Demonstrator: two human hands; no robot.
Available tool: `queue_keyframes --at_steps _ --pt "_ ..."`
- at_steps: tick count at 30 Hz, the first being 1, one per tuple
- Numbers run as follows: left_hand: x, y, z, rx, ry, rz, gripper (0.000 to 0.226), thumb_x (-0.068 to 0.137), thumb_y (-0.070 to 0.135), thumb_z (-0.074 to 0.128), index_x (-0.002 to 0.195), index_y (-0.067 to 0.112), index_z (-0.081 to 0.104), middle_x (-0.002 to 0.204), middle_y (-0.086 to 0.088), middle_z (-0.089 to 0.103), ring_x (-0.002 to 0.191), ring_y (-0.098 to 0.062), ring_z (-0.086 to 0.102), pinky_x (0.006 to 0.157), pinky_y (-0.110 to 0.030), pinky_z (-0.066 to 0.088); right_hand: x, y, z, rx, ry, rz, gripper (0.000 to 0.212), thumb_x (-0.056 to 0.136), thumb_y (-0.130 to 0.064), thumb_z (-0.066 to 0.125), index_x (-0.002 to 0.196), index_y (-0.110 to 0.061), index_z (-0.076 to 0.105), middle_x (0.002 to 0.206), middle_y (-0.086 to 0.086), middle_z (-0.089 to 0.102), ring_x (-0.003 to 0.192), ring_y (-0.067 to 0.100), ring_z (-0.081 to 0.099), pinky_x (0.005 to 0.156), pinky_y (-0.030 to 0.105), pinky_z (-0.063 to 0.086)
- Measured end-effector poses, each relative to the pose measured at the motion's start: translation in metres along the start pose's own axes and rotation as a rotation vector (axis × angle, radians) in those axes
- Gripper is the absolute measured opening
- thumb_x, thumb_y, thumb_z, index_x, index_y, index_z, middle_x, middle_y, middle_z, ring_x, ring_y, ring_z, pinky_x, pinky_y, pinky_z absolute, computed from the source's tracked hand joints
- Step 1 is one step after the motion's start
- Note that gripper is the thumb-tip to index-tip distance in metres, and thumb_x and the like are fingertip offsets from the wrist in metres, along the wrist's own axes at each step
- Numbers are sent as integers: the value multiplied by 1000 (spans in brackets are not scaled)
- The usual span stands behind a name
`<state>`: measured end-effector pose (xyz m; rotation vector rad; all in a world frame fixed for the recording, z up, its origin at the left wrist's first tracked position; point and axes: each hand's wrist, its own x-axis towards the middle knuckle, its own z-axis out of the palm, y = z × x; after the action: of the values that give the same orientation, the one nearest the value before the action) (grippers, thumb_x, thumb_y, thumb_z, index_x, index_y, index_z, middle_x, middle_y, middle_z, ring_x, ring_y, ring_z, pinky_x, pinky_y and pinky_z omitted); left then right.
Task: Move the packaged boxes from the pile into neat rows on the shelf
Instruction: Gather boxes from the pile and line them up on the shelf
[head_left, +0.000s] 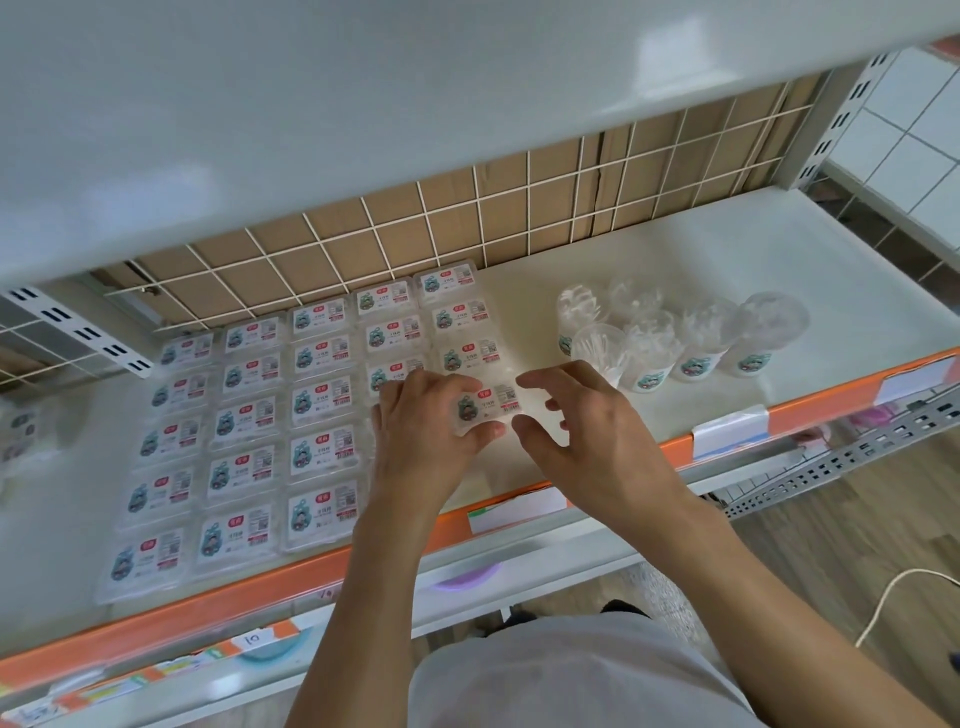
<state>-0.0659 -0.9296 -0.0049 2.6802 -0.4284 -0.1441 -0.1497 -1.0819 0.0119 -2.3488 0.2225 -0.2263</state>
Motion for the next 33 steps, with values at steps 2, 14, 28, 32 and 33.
queue_keyframes --at_steps 2,14,28,32,33 --pt "0 -1 0 -6 -1 -7 53 79 52 75 128 36 61 131 6 54 127 -23 33 105 -36 25 -1 -1 0 -5 -7 1 39 92 -27 67 129 -17 62 122 1 60 94 19 65 77 31 54" --pt "-42 -51 -31 -77 245 -3 27 90 31 70 115 21 70 116 -2 68 108 -27 61 94 -39 50 -4 -39 15 -145 -187 -116 43 91 -30 67 132 -18 60 126 6 58 109 31 60 93 35 48" --pt "-188 -188 -116 -19 329 -346 37 86 33 73 121 22 69 112 -5 68 102 -31 64 91 -35 48 -29 -181 117 -375 -570 -467 58 97 -51 51 148 -28 37 156 2 28 142 27 31 116 40 26" --pt "-232 -238 -148 -18 372 -422 38 86 31 73 122 23 68 114 -4 67 104 -29 63 91 -37 50 -50 -232 163 -350 -629 -542 61 95 -53 54 148 -28 39 154 2 30 139 29 34 114 42 30" --pt "-242 -250 -156 -23 384 -434 38 86 30 74 123 23 67 115 -4 67 106 -29 63 91 -38 51 -55 -245 175 -334 -647 -553 61 94 -52 56 148 -28 40 154 2 31 139 29 35 113 42 31"
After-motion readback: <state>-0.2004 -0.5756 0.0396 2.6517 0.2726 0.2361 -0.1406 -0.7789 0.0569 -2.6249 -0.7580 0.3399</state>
